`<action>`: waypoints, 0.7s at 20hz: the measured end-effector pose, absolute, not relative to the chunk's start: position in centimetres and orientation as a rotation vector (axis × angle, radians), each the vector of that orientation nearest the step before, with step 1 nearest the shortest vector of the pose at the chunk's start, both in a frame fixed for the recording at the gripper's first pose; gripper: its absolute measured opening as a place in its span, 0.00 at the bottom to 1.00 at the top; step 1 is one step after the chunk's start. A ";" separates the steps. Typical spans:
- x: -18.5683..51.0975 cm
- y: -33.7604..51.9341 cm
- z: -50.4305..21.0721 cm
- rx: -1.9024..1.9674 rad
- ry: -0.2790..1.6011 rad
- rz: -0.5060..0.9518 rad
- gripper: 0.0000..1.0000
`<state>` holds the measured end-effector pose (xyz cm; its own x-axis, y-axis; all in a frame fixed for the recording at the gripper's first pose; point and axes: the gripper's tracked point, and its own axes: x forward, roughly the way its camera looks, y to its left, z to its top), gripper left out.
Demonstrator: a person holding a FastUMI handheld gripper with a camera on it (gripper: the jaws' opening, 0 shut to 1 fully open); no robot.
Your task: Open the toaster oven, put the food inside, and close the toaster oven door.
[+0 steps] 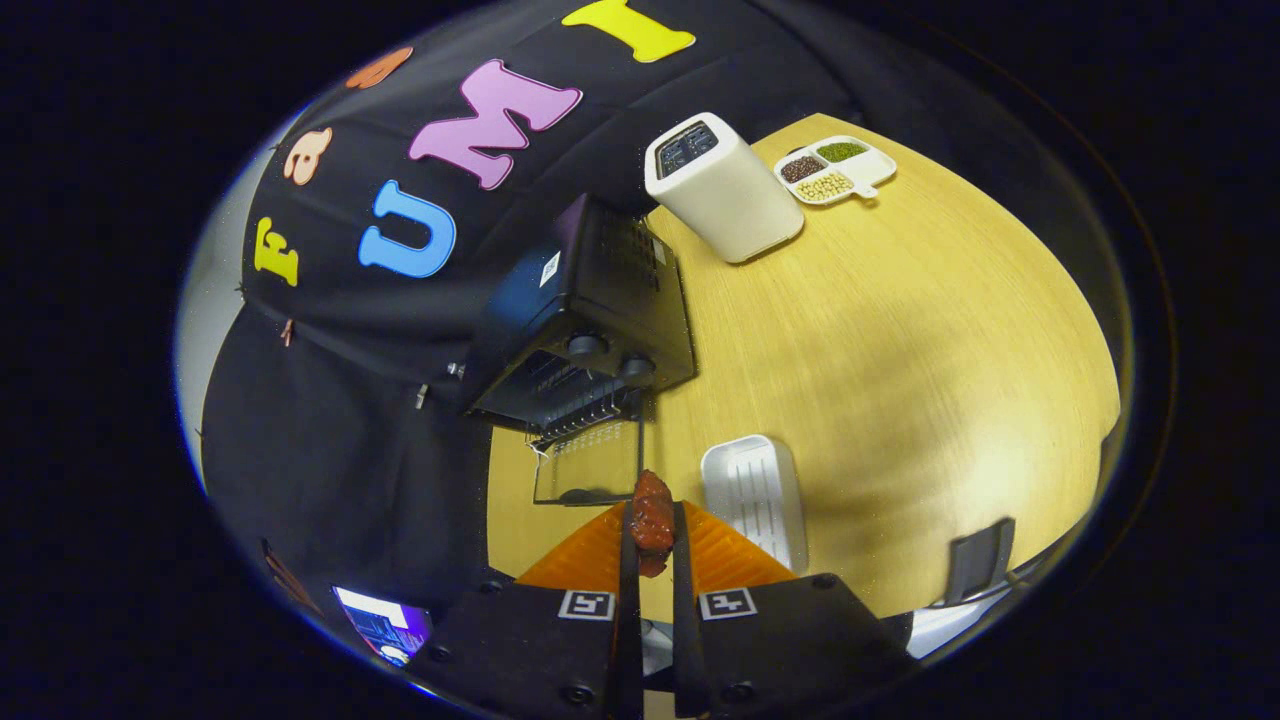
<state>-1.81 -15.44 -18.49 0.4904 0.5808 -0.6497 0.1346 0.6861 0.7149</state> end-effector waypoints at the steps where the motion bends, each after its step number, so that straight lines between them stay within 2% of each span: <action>1: -2.1 -14.1 -17.9 0.819 1.040 0.317 0.16; 10: -4.1 -4.0 -17.4 0.894 1.027 0.336 0.16; 14: -3.5 -0.9 -18.2 0.929 1.006 0.285 0.16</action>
